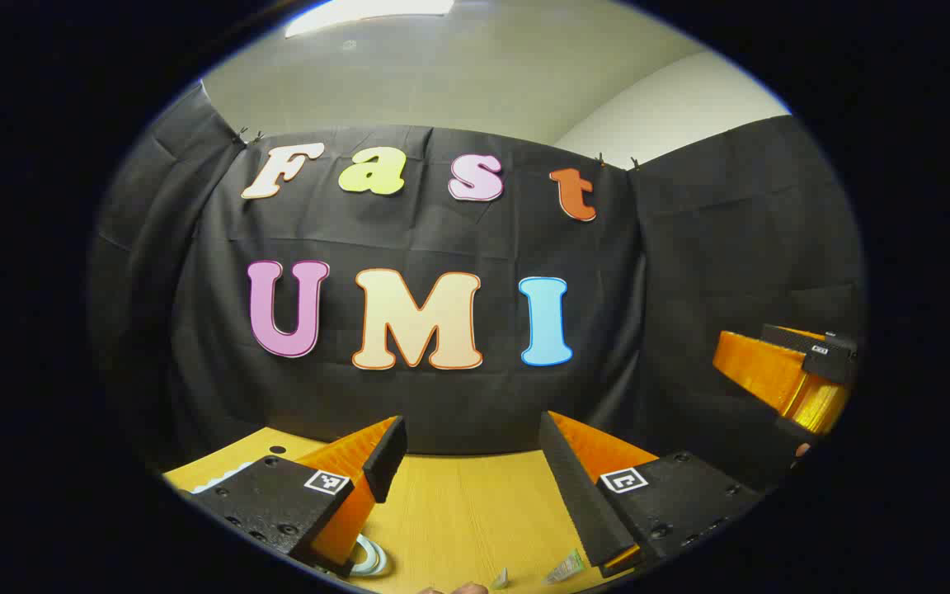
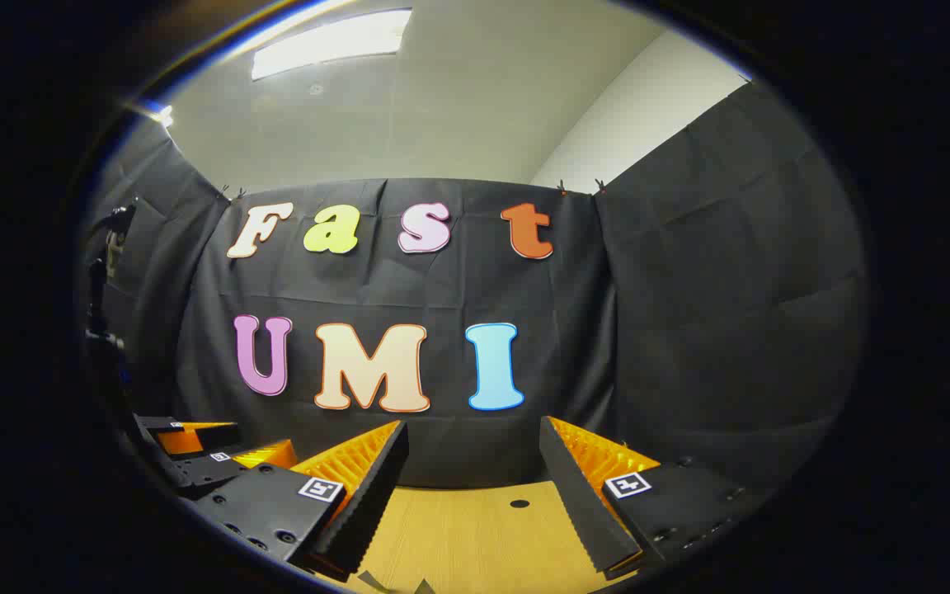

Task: First open the suitcase, pack the skin care products into it, and then close the suitcase.

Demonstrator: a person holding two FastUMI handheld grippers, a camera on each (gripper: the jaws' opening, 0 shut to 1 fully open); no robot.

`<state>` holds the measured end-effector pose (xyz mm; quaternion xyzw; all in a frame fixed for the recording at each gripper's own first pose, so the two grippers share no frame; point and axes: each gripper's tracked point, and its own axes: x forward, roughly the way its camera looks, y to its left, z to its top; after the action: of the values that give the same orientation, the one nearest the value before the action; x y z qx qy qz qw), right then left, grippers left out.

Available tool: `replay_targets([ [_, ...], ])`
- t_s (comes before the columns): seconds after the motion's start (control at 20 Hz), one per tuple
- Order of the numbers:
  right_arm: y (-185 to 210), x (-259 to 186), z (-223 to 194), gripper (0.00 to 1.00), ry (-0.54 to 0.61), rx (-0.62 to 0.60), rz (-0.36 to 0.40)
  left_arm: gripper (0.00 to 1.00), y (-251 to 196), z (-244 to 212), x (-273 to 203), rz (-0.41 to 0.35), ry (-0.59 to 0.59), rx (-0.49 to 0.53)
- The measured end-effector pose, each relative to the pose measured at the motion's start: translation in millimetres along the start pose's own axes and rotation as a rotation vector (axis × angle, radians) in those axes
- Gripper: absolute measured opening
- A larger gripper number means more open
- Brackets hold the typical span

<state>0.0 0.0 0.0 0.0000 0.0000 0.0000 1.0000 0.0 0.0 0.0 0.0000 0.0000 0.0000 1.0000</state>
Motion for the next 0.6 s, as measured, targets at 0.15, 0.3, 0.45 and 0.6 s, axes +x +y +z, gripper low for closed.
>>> replay_targets([
  [0.15,0,5,-7,0.99,0.015,-0.002,0.025,0.94,0,-2,1,0.022,0.003,0.009],
  [0.3,-7,11,-9,0.99,0.009,-0.035,0.053,0.94,-3,-9,5,0.055,0.015,-0.008],
  [0.45,-18,16,-13,0.99,-0.014,-0.058,0.073,0.94,-4,-15,5,0.097,0.028,0.005],
  [0.6,-15,22,-18,0.99,-0.034,-0.028,0.123,0.94,3,-22,0,0.157,0.041,0.038],
])
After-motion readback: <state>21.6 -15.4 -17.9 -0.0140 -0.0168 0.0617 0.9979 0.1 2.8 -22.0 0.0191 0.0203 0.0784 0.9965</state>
